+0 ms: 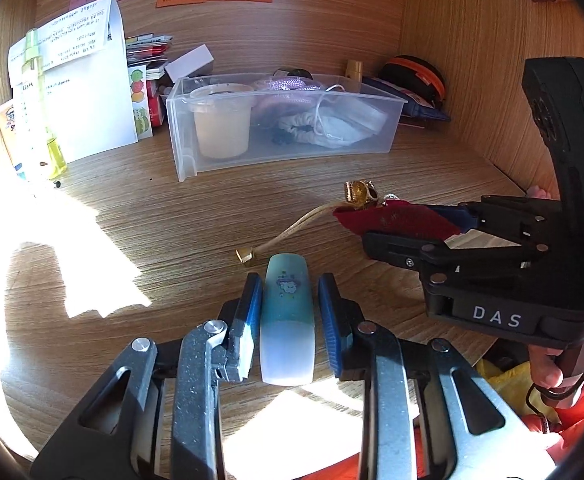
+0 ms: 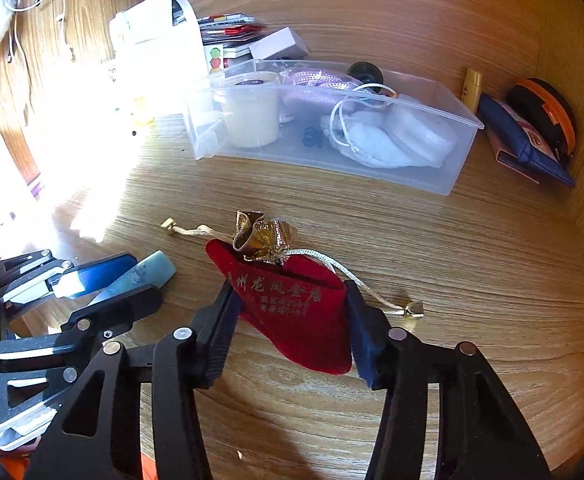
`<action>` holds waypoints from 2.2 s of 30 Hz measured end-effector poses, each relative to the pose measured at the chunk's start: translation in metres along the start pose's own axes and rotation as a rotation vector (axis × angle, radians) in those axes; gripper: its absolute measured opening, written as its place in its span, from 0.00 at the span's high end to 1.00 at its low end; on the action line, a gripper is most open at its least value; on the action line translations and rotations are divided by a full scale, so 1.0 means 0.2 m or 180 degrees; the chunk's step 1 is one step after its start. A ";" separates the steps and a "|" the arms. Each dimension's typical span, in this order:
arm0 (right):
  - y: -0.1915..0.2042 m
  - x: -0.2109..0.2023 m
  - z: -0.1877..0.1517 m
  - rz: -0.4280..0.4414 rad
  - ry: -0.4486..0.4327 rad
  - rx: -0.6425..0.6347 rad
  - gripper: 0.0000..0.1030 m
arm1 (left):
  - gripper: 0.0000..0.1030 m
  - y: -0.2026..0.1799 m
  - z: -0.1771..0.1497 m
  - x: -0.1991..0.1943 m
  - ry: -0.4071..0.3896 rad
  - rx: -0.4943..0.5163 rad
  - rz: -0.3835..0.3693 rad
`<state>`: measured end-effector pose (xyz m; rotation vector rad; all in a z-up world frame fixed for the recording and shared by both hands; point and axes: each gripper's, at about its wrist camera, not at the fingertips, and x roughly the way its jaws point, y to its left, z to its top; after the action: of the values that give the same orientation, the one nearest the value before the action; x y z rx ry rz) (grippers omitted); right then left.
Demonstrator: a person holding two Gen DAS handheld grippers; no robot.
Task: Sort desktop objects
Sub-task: 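Grasp red pouch with right gripper and lift it, then carry light blue bottle over box with left gripper while right gripper carries red pouch there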
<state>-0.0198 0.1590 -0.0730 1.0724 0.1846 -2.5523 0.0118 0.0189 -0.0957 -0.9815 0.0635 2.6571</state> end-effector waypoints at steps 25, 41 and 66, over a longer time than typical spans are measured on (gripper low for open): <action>-0.15 -0.15 0.05 0.0237 -0.0292 0.0256 0.94 | 0.77 0.07 0.08 -0.07 -0.0182 -0.0110 0.0055; -0.24 -0.28 0.19 0.0410 -0.0524 0.0354 0.93 | 0.77 0.13 0.27 -0.20 -0.0571 -0.0093 0.0321; -0.42 -0.25 0.58 0.0292 -0.0760 0.0280 0.93 | 0.77 0.24 0.72 -0.05 -0.0783 -0.0127 0.0388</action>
<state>-0.0964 0.2210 0.0433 0.7771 -0.0387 -2.5978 -0.0859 -0.0075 0.0173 -0.6748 0.0161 2.8798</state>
